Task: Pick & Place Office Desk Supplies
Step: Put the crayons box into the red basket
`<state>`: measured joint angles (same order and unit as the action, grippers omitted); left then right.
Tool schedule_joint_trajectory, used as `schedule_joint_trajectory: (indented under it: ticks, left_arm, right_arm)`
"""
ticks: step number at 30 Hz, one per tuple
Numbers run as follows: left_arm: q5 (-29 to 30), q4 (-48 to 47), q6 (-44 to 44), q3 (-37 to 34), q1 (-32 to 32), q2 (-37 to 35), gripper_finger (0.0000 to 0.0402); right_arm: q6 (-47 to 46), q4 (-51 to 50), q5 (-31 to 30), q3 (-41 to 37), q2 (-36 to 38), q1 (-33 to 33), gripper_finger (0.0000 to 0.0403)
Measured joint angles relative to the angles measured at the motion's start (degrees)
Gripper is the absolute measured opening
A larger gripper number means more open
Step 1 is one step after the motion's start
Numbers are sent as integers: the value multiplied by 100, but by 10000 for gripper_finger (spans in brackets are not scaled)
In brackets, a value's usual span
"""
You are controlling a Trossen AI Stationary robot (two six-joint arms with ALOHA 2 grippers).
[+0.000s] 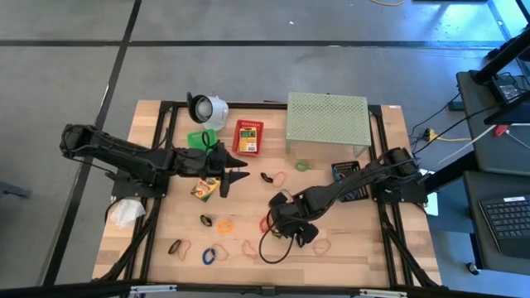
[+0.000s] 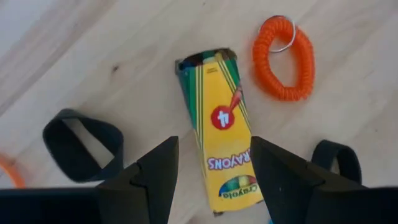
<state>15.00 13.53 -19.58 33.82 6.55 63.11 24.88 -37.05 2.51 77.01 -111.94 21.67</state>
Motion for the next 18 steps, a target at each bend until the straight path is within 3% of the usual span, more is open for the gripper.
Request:
schedule_joint_trajectory:
  ticks: [9,18]
  left_arm:
    - [195,40,221,0,55,20,167]
    - [188,22,281,0,55,20,167]
  right_arm:
    - [150,51,-294,0,-129,-11,256]
    - [125,303,-161,0,-129,-44,257]
